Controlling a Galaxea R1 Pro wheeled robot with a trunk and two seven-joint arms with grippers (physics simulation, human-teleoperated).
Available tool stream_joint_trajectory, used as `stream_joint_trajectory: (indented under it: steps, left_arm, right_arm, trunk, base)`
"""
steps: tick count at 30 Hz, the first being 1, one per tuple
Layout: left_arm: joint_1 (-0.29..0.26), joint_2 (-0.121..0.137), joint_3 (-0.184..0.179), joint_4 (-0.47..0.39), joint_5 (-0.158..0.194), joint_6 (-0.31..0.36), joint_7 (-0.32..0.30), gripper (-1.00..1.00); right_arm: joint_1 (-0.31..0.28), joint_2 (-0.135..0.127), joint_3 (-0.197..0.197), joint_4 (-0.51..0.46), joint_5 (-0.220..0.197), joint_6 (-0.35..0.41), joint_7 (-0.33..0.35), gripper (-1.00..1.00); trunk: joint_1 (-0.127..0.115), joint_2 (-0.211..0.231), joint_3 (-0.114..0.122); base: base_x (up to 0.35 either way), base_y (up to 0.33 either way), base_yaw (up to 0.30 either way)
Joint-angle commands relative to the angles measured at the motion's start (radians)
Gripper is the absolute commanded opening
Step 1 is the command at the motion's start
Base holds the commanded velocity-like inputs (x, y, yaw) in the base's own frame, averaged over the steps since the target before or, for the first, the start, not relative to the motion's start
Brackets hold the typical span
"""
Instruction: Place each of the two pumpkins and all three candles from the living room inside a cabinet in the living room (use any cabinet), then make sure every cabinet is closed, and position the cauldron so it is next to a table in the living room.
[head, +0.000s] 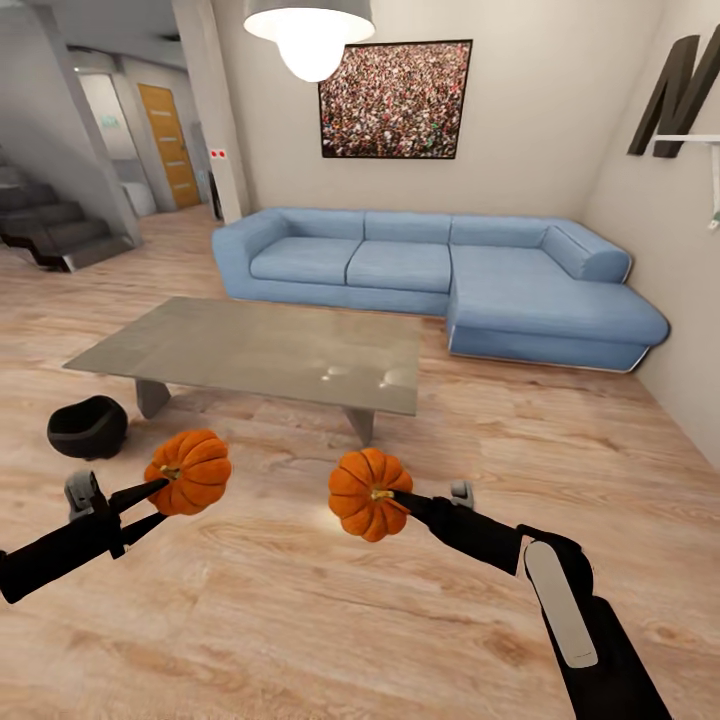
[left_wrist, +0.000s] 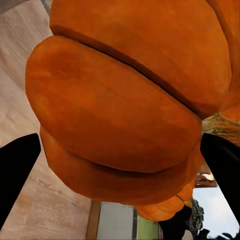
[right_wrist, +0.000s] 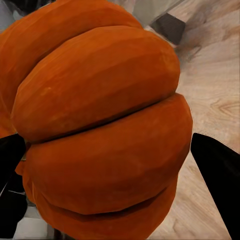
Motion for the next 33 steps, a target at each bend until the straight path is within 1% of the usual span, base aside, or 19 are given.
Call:
stream_joint_trajectory:
  steps: [1,33]
  left_arm:
    - [-0.001,0.0,0.001,0.0,0.008,0.006,-0.009,-1.0]
    - [-0.001,-0.003,0.007,0.0,0.008,0.005,-0.009,-1.0]
  right_arm:
    - [-0.001,0.001,-0.003,-0.001,-0.012,0.01,0.006,-1.0]
    - [-0.001,0.001,-0.003,-0.001,-0.012,0.01,0.009,-1.0]
  trunk:
    - [0.0,0.0,-0.001]
    - [0.0,0.0,-0.001]
  base:
    - [0.0,0.0,0.288]
    - [0.0,0.0,0.288]
